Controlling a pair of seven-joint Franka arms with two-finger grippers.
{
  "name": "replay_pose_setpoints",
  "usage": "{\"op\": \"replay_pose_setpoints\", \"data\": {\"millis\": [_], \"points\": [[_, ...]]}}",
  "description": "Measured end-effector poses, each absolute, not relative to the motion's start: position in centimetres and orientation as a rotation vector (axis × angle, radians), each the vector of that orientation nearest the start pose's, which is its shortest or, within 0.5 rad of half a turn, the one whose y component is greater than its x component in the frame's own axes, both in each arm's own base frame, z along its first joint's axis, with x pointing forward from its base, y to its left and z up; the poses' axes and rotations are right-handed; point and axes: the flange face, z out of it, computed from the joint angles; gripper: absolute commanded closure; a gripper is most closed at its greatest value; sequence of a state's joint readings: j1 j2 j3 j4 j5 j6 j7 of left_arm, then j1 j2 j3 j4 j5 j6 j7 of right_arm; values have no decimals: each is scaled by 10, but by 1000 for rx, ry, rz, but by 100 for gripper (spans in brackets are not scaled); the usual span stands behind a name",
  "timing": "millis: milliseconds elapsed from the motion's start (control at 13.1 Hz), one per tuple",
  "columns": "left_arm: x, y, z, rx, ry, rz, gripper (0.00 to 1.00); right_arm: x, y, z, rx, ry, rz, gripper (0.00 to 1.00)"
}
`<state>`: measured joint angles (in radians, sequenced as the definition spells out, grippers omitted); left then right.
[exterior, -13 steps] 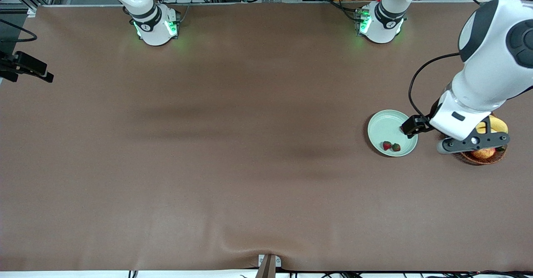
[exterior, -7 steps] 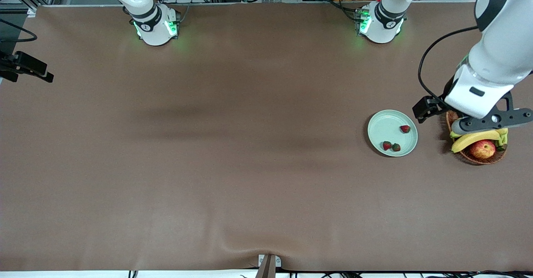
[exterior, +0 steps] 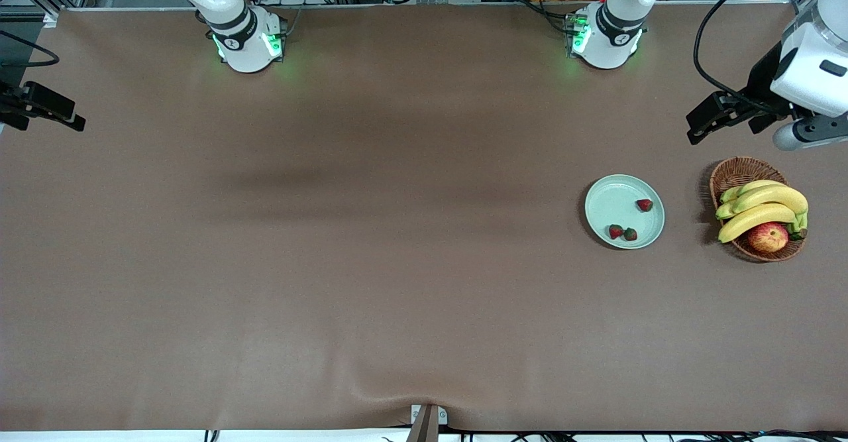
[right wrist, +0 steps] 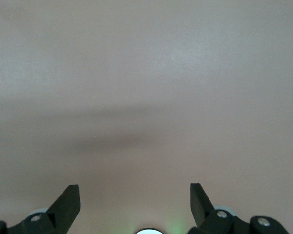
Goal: Collect all strawberries into plate
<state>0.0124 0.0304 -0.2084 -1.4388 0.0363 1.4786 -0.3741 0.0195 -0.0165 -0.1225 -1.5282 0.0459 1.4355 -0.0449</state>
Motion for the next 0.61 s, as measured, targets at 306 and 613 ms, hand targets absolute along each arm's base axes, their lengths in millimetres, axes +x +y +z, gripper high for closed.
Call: {"op": "replay_pose_setpoints", "data": {"millis": [306, 613], "points": [[519, -79, 662, -3095, -320, 0, 0, 532, -46, 641, -3084, 68, 134, 0], [506, -42, 671, -3103, -278, 4, 0, 529, -46, 640, -3089, 66, 164, 0]]}}
